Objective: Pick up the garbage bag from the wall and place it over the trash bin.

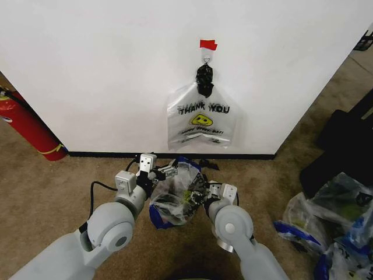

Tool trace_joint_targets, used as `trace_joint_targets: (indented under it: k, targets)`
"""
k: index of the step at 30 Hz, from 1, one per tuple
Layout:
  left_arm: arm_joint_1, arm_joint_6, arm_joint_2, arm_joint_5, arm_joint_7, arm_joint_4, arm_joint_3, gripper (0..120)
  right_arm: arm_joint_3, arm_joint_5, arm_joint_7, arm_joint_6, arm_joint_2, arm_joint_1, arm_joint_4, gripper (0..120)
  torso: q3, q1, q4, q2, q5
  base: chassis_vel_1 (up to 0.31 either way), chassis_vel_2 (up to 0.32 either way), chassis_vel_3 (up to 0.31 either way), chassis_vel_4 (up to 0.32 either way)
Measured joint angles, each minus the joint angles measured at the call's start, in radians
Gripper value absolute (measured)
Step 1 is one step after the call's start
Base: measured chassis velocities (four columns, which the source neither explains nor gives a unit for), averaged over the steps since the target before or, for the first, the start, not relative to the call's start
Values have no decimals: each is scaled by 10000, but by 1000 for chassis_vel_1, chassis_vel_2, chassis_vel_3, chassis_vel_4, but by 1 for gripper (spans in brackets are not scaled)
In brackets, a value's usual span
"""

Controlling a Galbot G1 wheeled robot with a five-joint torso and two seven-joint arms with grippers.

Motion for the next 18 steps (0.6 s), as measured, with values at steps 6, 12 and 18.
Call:
trace_joint_targets:
  k: [6,12,18]
  targets:
    - [14,2,-1,-19,-14,-30,1,100,23,86,38,-11,10,126,-72,17,0,0,0,0,0,0,0,0,0]
    - [88,19,29,-81,-26,-31,2,100,47,110,36,-7,131,151,-240,0,0,0,2,0,1,0,0,0,0]
    - [113,172,5,-373,-166,-54,36,100,79,-59,-242,299,301,136,-403,0,-1,0,0,1,-1,0,0,0,0]
